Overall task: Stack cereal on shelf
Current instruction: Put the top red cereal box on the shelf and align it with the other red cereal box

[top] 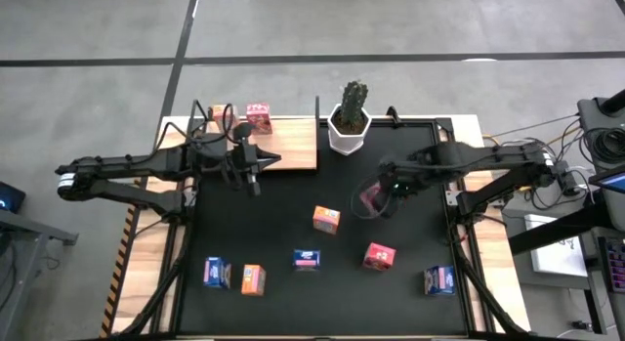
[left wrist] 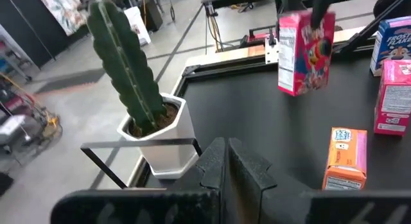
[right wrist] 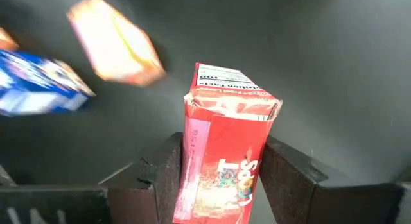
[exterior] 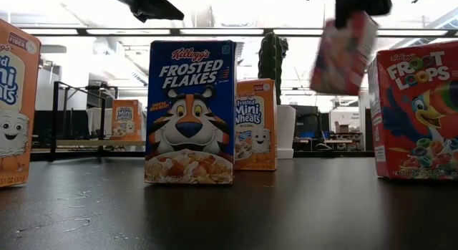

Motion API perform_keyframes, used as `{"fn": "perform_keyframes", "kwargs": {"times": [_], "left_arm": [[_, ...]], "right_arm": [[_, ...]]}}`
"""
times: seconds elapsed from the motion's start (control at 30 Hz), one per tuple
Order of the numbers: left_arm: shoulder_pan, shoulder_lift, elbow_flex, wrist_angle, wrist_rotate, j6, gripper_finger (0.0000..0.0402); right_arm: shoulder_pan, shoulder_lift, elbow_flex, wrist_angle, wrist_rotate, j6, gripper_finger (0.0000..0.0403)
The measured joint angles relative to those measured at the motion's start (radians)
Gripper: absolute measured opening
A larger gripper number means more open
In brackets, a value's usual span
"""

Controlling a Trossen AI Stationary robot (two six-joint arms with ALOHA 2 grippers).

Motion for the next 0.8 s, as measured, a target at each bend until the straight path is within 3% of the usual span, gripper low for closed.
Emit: {"fn": "perform_keyframes", "kwargs": {"times": [0.33,0.6,0.8], "left_arm": [[0.0,-0.115,-0.042,0.117,0.0,0.075,0.0003],[0.0,-0.165,-0.044,0.126,0.0,0.092,0.0003],[0.002,-0.196,-0.045,0.144,0.0,0.118,0.0003]], "right_arm": [[-0.008,0.091,0.246,0.169,0.072,-0.354,0.0176],[-0.084,0.338,0.499,0.207,0.063,-0.712,0.0176],[-0.189,0.54,0.713,0.209,-0.052,-0.918,0.0176]]}}
